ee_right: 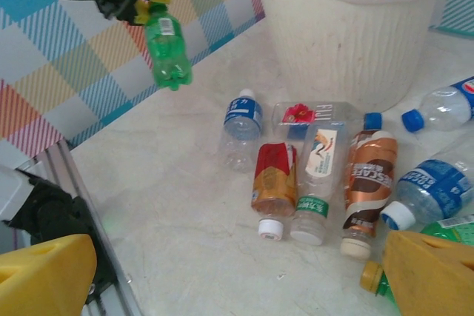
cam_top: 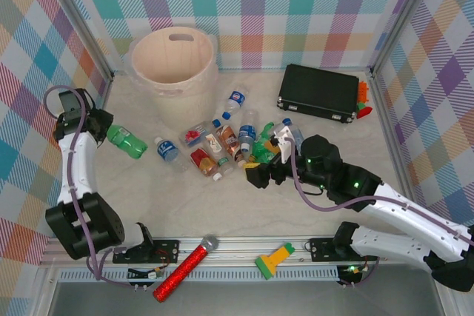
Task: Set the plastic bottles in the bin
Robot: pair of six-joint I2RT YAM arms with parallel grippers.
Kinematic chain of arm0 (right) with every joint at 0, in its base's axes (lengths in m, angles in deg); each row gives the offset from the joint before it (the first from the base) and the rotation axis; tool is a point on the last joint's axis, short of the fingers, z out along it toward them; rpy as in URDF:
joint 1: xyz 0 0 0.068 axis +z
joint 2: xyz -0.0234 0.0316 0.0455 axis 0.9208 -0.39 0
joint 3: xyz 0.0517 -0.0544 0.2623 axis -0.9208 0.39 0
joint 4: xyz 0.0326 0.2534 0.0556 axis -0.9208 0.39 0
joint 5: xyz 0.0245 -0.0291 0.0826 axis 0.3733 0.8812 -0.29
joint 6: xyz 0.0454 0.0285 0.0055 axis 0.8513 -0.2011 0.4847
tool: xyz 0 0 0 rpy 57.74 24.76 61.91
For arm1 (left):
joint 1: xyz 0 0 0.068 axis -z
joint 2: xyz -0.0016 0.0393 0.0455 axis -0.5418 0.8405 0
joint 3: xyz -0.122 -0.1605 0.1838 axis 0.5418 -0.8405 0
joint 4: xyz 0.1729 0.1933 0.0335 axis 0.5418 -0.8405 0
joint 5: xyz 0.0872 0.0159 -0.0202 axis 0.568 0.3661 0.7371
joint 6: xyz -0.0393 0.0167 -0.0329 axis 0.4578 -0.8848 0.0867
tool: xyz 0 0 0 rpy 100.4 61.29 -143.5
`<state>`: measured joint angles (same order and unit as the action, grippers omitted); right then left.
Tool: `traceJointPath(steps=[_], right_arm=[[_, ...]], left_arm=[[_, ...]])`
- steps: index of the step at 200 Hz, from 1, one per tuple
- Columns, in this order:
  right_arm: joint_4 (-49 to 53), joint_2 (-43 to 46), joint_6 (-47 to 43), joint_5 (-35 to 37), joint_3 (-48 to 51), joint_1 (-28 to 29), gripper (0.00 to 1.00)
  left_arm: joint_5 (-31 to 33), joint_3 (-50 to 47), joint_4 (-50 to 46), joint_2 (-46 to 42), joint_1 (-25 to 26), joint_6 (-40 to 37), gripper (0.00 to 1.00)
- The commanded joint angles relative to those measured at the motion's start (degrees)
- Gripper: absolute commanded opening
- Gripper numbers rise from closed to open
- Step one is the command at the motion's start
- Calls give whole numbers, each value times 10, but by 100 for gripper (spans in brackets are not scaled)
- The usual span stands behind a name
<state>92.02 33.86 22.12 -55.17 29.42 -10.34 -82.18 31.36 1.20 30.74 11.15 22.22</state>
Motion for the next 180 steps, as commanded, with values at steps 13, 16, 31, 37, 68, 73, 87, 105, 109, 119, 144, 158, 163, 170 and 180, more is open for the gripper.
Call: traceJointPath(steps=[13,16,31,37,68,73,87,105,109,119,144,158,163,170,180], right_arm=[[-19,37,-17,68,-24,4,99],[-22,39,-19,72,-25,4,99],[-30,45,-28,88,-28,4,99],[-33,47,-32,93,-31,4,99],[-45,42,-46,97,-45,4,99],[-47,40,-48,96,-48,4,99],[-58,34,-50,96,-51,4,99],[-76,19,-55,91,-60,4,99],[-78,16,-55,90,-64,4,99],[-82,6,-59,88,-72,4,99],[-90,-17,-63,85,-91,4,99],[-96,-27,-64,81,-99,4,99],[-97,-29,-64,81,-101,4,99],[-98,-32,-65,81,-103,4,99],[-100,-35,-66,82,-107,4,99]], left_arm=[[78,55,-30,-47,46,-31,32],[84,58,-31,-50,58,-34,32],[129,79,-31,-65,102,-48,32],[151,90,-30,-71,121,-56,32],[266,148,-14,-86,233,-111,31],[283,156,-5,-86,253,-123,30],[329,182,15,-80,308,-163,30],[377,209,51,-67,375,-218,30],[386,214,62,-64,390,-233,30],[405,224,90,-55,422,-269,30],[406,265,143,-17,459,-336,31],[390,299,149,11,460,-351,31],[384,308,152,19,461,-356,31],[373,320,159,32,462,-363,31],[365,332,174,47,462,-375,31]])
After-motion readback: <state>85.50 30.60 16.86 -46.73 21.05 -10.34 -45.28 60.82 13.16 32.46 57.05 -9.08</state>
